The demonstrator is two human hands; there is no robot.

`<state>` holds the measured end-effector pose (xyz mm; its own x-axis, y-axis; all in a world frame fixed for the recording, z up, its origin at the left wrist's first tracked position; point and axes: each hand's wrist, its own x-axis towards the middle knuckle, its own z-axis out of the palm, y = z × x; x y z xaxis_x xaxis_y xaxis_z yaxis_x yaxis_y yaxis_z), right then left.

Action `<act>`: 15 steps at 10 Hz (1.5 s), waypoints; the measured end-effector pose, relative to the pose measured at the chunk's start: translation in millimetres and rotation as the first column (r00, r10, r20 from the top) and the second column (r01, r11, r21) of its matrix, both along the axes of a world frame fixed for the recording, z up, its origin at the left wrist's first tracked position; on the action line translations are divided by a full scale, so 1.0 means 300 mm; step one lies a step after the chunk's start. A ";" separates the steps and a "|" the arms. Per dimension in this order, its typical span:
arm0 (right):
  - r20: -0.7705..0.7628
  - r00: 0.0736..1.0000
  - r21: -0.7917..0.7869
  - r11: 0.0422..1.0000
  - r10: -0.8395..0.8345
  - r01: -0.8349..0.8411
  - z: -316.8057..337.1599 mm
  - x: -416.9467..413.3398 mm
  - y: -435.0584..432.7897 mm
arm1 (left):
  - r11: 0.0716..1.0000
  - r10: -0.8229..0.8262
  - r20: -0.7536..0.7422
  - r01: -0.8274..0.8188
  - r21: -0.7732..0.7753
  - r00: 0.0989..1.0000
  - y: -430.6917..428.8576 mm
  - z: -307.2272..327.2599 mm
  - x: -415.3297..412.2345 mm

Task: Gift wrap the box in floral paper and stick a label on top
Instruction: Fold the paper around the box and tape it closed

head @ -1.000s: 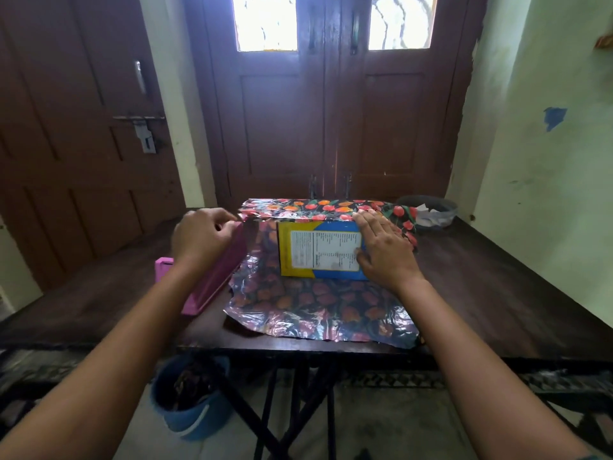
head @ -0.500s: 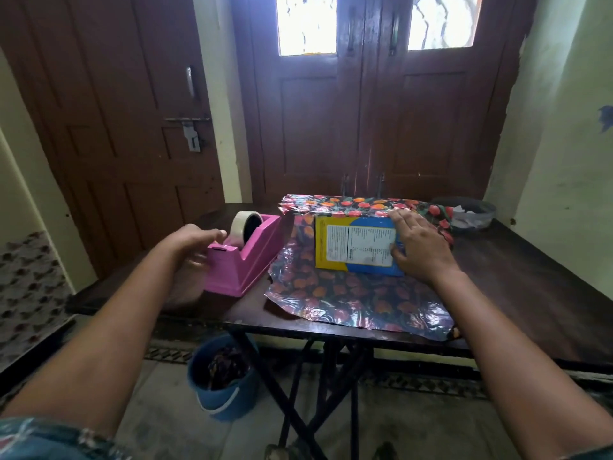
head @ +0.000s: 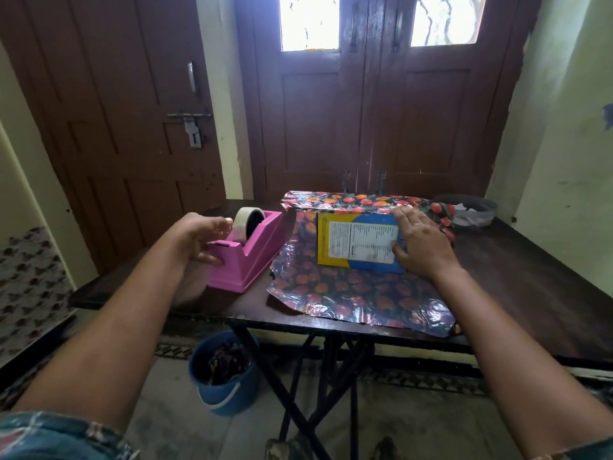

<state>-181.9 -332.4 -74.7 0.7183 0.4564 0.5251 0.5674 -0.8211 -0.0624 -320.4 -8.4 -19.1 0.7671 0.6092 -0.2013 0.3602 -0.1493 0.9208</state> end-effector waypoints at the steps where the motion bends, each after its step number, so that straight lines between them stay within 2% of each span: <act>1: -0.004 1.000 0.009 1.000 -0.003 0.003 0.000 -0.002 0.001 | 0.997 0.051 0.155 -0.042 -0.066 0.987 -0.019 -0.015 -0.020; 2: -0.003 1.000 0.013 1.000 -0.003 0.003 0.000 -0.002 0.004 | 0.981 0.128 0.320 -0.072 -0.182 0.939 -0.015 -0.075 -0.043; 3: -0.003 1.000 0.022 1.000 0.002 -0.002 0.002 -0.004 0.006 | 0.961 0.179 0.401 -0.072 -0.266 0.898 0.007 -0.155 -0.062; 5: 0.010 1.000 0.038 0.999 0.013 -0.014 -0.003 -0.003 0.005 | 0.952 0.200 0.435 -0.069 -0.297 0.878 0.016 -0.237 -0.068; 6: 0.010 1.000 0.043 0.999 0.013 -0.013 -0.004 -0.002 0.006 | 0.966 0.208 0.375 -0.130 -0.222 0.903 0.017 -0.265 -0.068; 9: 0.001 1.000 0.044 0.999 0.012 -0.012 -0.001 -0.007 0.007 | 0.969 0.245 0.415 -0.224 -0.100 0.876 0.014 -0.305 -0.041; 10: -0.003 1.000 0.038 0.999 0.011 -0.011 0.001 -0.006 0.006 | 0.965 0.260 0.384 -0.256 -0.061 0.886 0.020 -0.306 -0.041; 12: -0.003 1.000 0.039 0.999 0.012 -0.012 -0.002 -0.001 0.004 | 0.917 0.287 0.268 -0.345 0.203 0.920 0.053 -0.297 -0.044; 13: -0.009 1.000 0.042 0.999 0.016 -0.015 -0.002 -0.003 0.005 | 0.917 0.348 0.252 -0.384 0.109 0.903 0.044 -0.313 -0.091; 14: 0.003 1.000 0.052 0.999 0.016 -0.017 -0.007 -0.001 0.006 | 0.962 0.269 0.397 -0.263 -0.070 0.877 -0.015 -0.269 -0.139; 15: -0.001 1.000 0.050 0.998 0.023 -0.023 -0.004 -0.007 0.009 | 0.995 0.092 0.508 -0.062 -0.075 0.856 -0.108 -0.175 -0.136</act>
